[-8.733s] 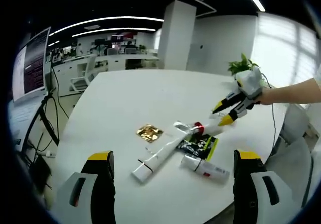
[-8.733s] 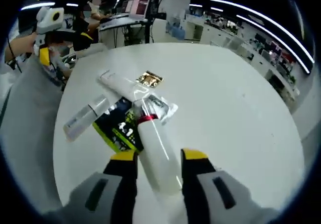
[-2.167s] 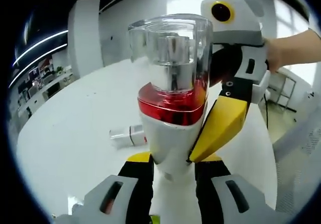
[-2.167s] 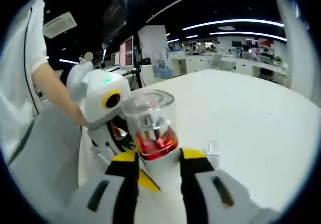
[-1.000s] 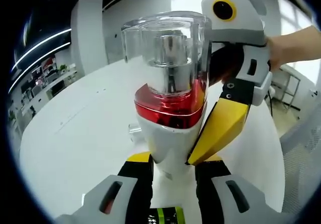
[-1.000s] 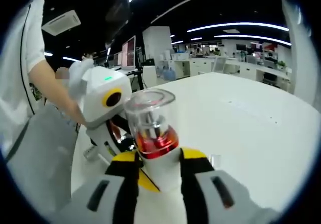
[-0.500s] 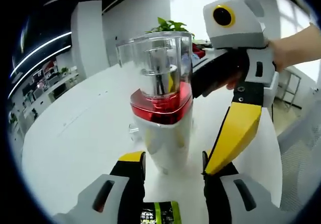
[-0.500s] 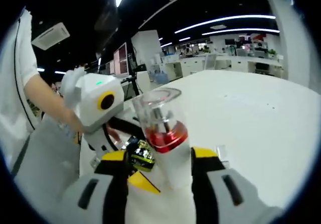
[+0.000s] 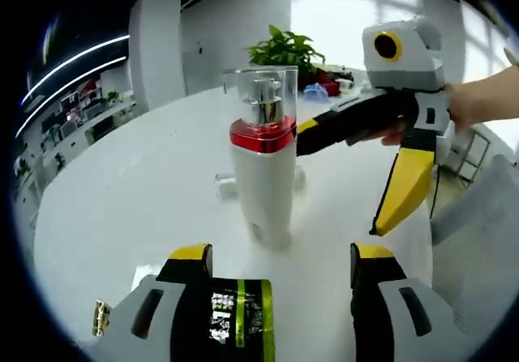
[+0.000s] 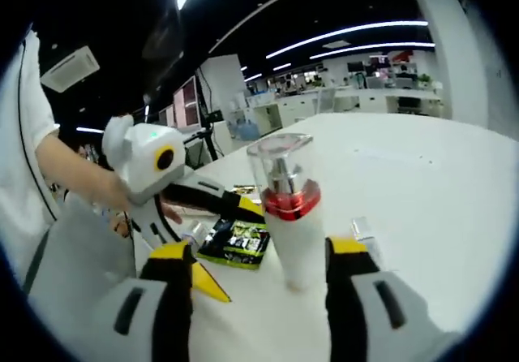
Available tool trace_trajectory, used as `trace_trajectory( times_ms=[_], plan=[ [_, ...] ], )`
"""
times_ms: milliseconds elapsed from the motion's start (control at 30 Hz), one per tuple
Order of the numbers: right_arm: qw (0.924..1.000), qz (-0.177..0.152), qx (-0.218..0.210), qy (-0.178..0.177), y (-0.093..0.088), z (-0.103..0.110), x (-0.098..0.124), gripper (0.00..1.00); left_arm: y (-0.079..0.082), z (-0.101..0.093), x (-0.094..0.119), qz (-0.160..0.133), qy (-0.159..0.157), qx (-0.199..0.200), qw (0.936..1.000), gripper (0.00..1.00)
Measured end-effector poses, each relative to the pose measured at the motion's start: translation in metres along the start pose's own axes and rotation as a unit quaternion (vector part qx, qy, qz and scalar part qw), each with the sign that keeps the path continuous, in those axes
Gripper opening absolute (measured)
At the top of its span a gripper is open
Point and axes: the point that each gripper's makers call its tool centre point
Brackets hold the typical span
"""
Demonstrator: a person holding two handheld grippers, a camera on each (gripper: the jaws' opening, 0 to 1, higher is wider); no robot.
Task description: Arrange the skincare products in the storage area until every visible bottle or jar stands upright without overlapping.
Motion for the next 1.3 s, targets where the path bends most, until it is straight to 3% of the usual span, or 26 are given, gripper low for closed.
trace_trajectory(
  times_ms=[467,600,900,1300],
  plan=[
    [0.9995,-0.016,-0.02,-0.02,-0.003,0.026,0.022,0.84,-0.03,-0.003,0.047,0.001,0.022,0.087,0.996,0.82],
    [0.9997,-0.006,-0.014,-0.02,-0.009,0.038,0.025,0.87,-0.035,-0.01,0.065,0.0,0.023,0.116,0.993,0.85],
    [0.9996,0.003,-0.012,-0.026,-0.014,0.057,0.037,0.91,-0.045,-0.025,0.096,-0.003,0.027,0.137,0.9902,0.91],
    [0.9983,-0.011,-0.038,-0.043,-0.013,0.067,0.056,0.94,-0.062,-0.024,0.133,-0.01,0.061,0.169,0.9836,0.95]
  ],
)
Point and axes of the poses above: the point that each gripper's makers call its tool centre point, and the gripper's own axes: x roughly backward along the fingers, z roughly to its left, y roughly out of its top, and after that the axes turned 5 degrees about z, right-handed
